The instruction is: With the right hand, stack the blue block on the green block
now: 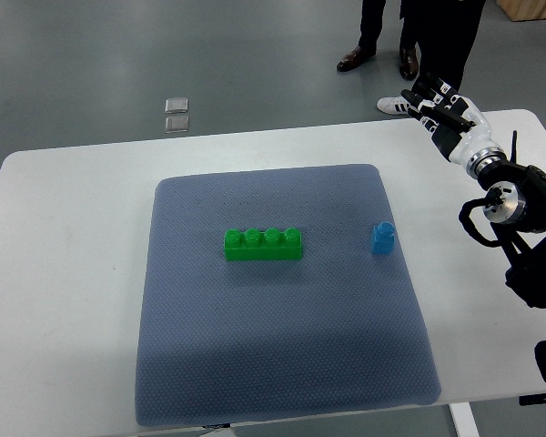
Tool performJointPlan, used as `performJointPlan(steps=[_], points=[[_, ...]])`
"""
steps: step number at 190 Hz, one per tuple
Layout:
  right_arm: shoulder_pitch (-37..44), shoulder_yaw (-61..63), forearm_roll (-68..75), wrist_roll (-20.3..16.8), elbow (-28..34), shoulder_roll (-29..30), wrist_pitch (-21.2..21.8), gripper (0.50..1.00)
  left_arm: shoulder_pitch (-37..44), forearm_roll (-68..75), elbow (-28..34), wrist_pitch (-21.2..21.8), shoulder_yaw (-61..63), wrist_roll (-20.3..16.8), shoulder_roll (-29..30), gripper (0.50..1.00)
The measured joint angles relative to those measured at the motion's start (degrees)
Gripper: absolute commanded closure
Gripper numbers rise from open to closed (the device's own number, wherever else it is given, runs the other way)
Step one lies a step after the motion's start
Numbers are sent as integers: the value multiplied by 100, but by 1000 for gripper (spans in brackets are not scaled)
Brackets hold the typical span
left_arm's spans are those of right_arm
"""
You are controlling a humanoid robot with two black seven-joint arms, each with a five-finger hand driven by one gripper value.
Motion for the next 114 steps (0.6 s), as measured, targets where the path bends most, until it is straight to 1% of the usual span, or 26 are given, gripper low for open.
performJointPlan(steps=[30,51,64,87,105,114], points=[[51,-16,-5,0,0,-82,97,589,-1,0,3,0,0,0,0,500],[71,-24,-12,10,0,-311,144,589,0,0,3,0,0,0,0,500],[75,-32,-36,89,0,-488,300,589,-2,0,1,0,0,0,0,500],[59,-64,-166,498,0,-974,853,593,0,0,1,0,0,0,0,500],[32,-89,-503,947,0,-1418,1275,595,0,0,1,0,0,0,0,500],[27,-97,-827,1253,-1,-1620,1504,595,-1,0,1,0,0,0,0,500]])
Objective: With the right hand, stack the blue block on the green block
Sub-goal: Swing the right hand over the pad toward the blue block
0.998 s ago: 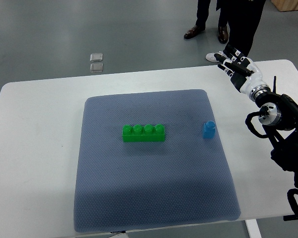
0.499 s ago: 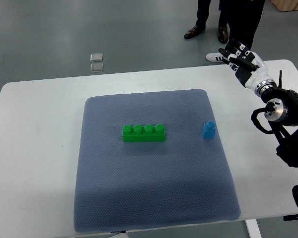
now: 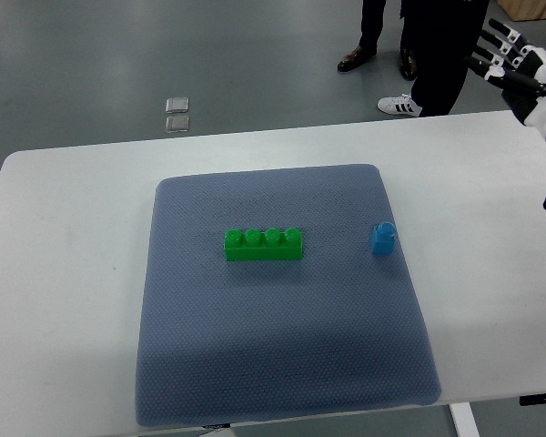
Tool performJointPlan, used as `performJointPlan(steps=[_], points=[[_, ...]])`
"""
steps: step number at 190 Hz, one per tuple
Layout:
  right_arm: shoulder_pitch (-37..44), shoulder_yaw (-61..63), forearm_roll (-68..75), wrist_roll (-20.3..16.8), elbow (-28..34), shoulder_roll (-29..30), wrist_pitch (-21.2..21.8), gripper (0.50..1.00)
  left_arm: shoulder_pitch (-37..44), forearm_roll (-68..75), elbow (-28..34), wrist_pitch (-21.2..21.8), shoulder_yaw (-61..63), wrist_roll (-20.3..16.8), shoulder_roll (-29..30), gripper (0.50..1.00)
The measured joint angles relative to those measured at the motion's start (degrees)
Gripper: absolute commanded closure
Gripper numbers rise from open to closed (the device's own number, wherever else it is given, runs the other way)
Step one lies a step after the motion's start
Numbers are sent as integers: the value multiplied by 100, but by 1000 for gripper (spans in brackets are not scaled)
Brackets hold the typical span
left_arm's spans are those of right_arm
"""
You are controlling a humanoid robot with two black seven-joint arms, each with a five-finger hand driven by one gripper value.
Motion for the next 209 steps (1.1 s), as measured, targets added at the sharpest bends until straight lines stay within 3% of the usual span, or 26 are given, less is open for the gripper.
performJointPlan(steps=[49,105,131,175,209], points=[[212,-134,-2423,1780,189,-502,1108,595,2,1,0,0,1,0,0,500],[699,-1338,-4309,1991,1298,-1130,1237,599,0,1,0,2,2,0,0,500],[1059,-2289,-4803,1992,1694,-1406,922,599,1,1,0,2,2,0,0,500],[1556,-3847,-5330,1992,1978,-1647,-316,601,-1,1,0,2,2,1,0,500],[1647,-4318,-5766,1992,2076,-1719,-933,601,-3,1,0,2,2,1,0,500]])
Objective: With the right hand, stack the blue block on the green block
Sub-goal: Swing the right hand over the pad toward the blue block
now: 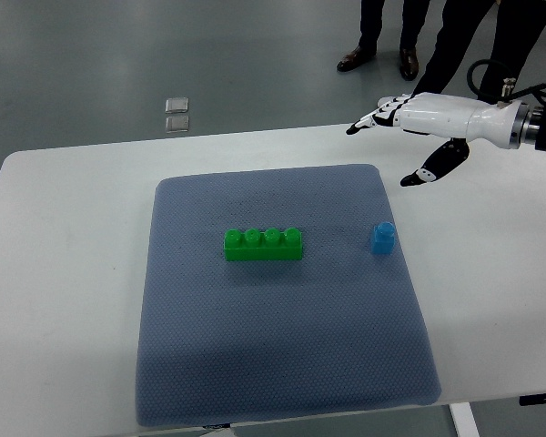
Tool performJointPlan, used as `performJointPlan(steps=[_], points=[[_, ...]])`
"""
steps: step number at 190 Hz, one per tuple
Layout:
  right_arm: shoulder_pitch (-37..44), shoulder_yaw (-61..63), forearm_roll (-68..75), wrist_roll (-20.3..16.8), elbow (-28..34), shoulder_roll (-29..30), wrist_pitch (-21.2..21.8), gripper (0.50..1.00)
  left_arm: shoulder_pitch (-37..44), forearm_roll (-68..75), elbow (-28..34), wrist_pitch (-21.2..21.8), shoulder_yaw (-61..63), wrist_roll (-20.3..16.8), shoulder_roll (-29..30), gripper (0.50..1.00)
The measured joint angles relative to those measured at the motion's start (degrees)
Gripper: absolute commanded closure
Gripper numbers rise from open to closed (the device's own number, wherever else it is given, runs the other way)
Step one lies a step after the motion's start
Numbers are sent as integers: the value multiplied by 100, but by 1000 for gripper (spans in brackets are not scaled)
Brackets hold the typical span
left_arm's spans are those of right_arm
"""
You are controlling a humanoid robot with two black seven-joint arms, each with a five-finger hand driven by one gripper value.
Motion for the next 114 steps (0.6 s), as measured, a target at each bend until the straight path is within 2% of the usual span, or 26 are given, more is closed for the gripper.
performJointPlan(steps=[68,114], points=[[164,-750,-387,0,17,-34,-995,603,2,0,0,0,0,0,0,500],[439,-1178,-343,0,20,30,-1187,605,4,0,0,-2,0,0,0,500]])
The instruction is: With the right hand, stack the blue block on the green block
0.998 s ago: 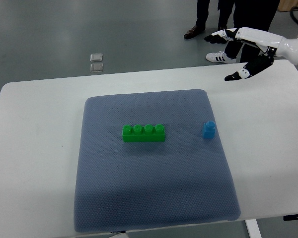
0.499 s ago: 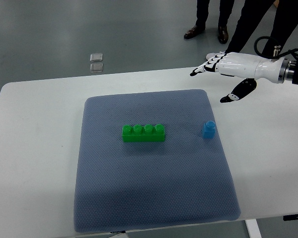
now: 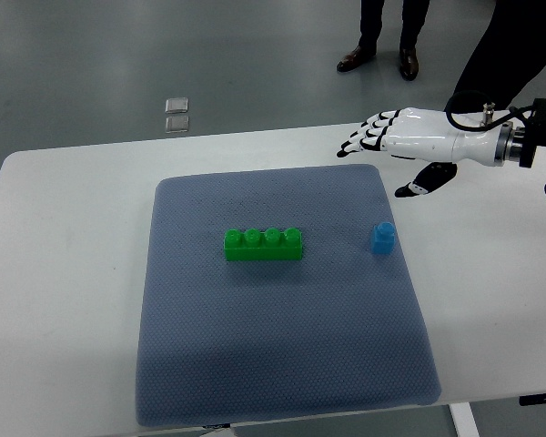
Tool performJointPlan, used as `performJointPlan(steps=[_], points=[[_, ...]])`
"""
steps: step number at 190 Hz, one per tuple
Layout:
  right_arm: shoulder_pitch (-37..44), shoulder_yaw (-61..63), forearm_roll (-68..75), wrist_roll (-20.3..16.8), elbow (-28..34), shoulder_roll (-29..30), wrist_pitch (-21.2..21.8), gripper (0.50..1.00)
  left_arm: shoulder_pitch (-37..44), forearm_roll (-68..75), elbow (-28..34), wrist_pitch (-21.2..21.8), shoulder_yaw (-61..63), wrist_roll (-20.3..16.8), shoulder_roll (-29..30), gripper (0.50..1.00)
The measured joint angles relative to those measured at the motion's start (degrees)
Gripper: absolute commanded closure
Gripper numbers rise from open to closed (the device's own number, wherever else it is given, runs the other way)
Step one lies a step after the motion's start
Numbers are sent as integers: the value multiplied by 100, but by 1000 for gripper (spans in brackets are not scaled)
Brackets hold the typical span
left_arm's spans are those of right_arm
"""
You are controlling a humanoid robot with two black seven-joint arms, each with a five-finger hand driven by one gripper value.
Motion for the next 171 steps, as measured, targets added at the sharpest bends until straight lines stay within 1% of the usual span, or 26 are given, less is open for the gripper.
performJointPlan(steps=[33,68,111,171], points=[[19,-250,38,0,151,-50,-55,609,-2,0,0,0,0,0,0,500],[19,-948,48,-1,341,-286,-351,607,-3,0,0,0,0,0,0,500],[1,-1530,1,-1,340,-359,-654,607,-1,0,0,0,-1,0,0,500],[51,-1614,-39,-1,193,-192,-754,609,-1,0,0,1,-1,0,0,500]])
